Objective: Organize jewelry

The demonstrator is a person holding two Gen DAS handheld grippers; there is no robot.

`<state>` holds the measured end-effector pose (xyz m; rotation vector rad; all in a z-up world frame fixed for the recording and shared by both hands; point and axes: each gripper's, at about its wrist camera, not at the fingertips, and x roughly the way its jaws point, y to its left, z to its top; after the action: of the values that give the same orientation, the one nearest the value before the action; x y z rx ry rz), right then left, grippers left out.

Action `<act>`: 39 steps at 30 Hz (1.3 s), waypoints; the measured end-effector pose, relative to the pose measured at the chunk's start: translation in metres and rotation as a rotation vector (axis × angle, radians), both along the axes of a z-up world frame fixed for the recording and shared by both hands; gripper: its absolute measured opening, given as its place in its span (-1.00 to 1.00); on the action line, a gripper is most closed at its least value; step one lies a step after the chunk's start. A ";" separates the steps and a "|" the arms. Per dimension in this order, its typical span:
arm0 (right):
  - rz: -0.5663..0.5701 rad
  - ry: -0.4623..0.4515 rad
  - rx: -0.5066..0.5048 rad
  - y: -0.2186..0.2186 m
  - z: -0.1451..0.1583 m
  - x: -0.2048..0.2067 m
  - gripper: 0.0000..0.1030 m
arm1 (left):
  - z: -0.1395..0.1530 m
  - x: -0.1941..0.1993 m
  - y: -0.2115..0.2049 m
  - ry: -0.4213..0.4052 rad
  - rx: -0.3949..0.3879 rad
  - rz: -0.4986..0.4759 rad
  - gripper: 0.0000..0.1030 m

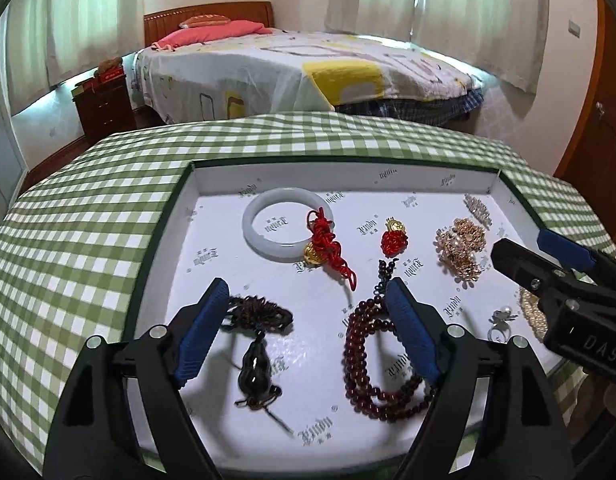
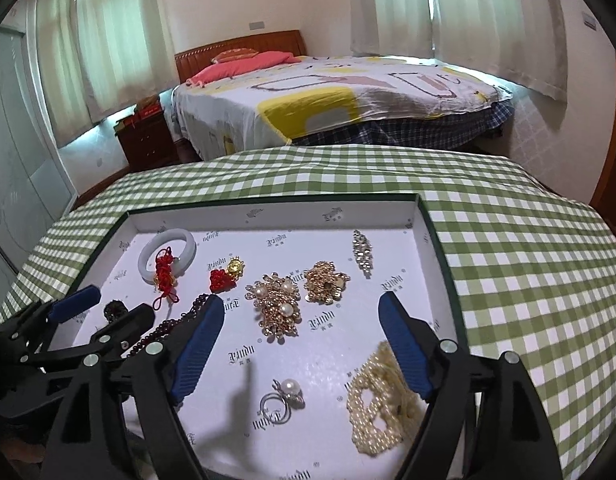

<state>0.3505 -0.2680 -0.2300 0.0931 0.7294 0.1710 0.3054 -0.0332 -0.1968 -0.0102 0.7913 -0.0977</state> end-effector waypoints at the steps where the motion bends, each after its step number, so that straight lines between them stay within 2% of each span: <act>1: -0.007 -0.005 0.008 -0.002 0.002 -0.003 0.54 | 0.002 -0.003 0.001 -0.006 -0.002 0.004 0.58; 3: -0.015 -0.015 0.011 -0.005 0.004 -0.008 0.55 | 0.004 -0.008 0.002 -0.021 0.006 0.014 0.74; 8: -0.024 -0.024 -0.007 -0.005 0.008 -0.020 0.56 | 0.009 -0.021 0.002 -0.027 0.104 0.033 0.76; 14: -0.026 -0.073 -0.023 -0.004 0.032 -0.050 0.57 | 0.042 -0.056 0.009 -0.095 0.077 0.045 0.76; 25: -0.014 -0.149 -0.022 -0.006 0.084 -0.130 0.59 | 0.102 -0.138 0.022 -0.195 0.020 0.080 0.77; 35: -0.023 -0.249 -0.008 -0.009 0.128 -0.194 0.62 | 0.146 -0.207 0.029 -0.287 0.043 0.098 0.86; 39: -0.021 -0.279 -0.022 -0.012 0.139 -0.218 0.63 | 0.157 -0.226 0.035 -0.307 0.020 0.111 0.89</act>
<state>0.1329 -0.2802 -0.0911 0.0548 0.4517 0.1521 0.0792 0.0013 -0.0399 -0.0194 0.4836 0.0138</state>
